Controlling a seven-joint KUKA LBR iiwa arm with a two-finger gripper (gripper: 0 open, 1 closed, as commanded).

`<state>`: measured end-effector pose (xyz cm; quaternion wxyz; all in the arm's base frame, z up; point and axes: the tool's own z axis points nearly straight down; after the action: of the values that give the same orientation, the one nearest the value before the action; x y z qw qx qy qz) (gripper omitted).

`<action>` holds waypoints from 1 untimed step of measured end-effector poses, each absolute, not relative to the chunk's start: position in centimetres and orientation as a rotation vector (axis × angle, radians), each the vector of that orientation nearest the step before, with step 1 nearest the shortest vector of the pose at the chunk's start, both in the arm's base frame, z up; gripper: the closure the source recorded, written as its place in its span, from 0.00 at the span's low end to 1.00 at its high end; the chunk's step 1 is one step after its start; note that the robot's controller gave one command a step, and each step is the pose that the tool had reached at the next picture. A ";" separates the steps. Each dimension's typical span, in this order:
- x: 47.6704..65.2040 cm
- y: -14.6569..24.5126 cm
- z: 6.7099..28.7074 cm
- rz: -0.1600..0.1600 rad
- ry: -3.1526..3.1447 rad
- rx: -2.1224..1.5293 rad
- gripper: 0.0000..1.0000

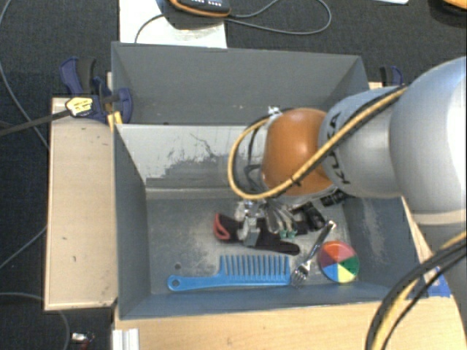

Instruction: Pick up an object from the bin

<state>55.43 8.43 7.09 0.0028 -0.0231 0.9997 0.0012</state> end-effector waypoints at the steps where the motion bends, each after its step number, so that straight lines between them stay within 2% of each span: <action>1: 56.3 8.5 13.3 0.004 3.139 -0.057 1.00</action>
Offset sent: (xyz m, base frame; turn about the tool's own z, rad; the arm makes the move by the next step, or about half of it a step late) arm 0.0145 -0.0193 0.3412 0.0020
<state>56.28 8.47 13.34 0.0011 -0.0183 0.9998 0.0012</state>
